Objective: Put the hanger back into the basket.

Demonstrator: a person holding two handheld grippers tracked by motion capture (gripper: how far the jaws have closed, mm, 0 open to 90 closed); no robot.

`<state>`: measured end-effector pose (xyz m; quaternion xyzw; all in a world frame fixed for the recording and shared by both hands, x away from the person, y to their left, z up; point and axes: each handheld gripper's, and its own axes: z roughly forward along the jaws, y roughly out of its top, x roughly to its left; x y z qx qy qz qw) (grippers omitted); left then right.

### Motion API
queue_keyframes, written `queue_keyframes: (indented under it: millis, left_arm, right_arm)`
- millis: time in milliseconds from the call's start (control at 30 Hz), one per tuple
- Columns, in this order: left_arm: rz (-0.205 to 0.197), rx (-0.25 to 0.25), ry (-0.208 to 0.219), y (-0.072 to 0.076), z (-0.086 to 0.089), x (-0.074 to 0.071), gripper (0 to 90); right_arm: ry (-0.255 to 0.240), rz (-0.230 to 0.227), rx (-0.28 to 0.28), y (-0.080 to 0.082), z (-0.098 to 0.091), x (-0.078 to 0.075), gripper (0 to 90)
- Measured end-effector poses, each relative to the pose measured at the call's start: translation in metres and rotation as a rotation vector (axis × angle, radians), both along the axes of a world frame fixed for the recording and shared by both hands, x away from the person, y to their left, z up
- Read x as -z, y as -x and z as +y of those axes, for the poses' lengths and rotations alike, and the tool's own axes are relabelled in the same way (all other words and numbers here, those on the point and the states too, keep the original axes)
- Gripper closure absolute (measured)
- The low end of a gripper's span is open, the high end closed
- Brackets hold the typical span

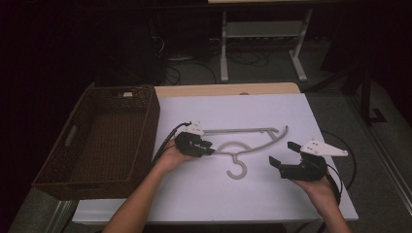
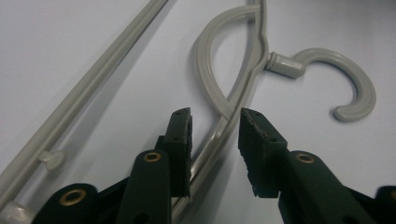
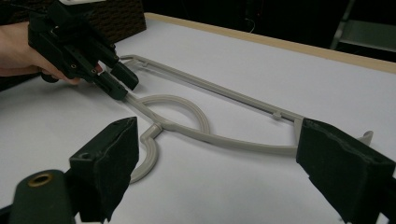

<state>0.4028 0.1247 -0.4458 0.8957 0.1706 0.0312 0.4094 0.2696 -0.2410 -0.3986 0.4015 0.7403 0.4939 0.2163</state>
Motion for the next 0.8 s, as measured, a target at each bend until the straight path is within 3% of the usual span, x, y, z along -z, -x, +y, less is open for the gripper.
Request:
queue_keyframes:
  millis: [100, 267, 567, 800]
  left_arm:
    - [0.004, 0.011, -0.023, -0.001, 0.001, 0.002, 67.9]
    - [0.028, 0.021, -0.021, 0.000, 0.000, 0.003, 71.2]
    - [0.070, 0.137, -0.050, 0.019, -0.015, 0.000, 76.6]
    - [0.044, 0.187, -0.064, 0.031, -0.026, 0.001, 73.5]
  right_arm:
    - [-0.002, 0.000, 0.000, 0.000, 0.000, 0.000, 12.4]
    - [-0.001, 0.000, 0.000, 0.000, 0.000, 0.000, 12.7]
    - [-0.006, 0.003, 0.002, 0.000, 0.000, 0.000, 12.9]
    - [-0.005, 0.003, 0.000, 0.000, 0.000, 0.000, 13.0]
